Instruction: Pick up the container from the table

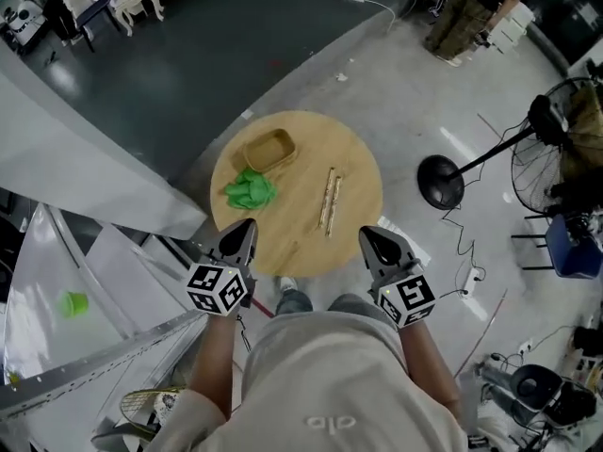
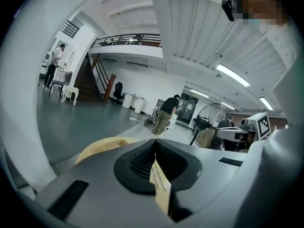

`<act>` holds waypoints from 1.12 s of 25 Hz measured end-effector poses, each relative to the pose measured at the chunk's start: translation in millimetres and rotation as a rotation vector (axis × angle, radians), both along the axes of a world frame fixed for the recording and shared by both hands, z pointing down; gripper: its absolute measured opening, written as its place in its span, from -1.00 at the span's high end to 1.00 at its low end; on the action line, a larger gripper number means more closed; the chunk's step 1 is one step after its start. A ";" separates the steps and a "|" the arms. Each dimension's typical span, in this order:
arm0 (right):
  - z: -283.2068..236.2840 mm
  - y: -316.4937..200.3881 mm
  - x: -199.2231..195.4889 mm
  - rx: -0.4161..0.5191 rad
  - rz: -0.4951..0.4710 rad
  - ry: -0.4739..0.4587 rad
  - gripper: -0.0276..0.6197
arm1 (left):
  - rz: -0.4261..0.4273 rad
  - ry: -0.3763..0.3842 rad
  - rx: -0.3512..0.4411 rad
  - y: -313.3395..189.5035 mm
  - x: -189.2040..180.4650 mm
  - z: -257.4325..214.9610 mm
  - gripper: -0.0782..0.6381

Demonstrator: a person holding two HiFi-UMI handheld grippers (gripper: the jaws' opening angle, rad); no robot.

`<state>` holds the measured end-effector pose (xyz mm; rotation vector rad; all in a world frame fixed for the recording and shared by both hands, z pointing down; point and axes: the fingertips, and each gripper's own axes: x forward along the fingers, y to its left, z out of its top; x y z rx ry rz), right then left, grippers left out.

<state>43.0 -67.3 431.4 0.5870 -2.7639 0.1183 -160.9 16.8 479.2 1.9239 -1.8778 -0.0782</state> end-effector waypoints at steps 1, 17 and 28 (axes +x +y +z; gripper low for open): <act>1.5 -1.2 -3.2 0.001 0.010 0.016 0.84 | 0.001 0.006 -0.015 -5.9 -7.3 5.8 0.73; 23.3 -79.2 4.5 -0.072 0.140 0.062 0.84 | -0.068 0.084 -0.276 -124.1 -71.2 112.3 0.73; 48.4 -159.4 6.7 -0.125 0.181 0.106 0.84 | -0.171 0.084 -0.462 -188.8 -125.7 195.9 0.68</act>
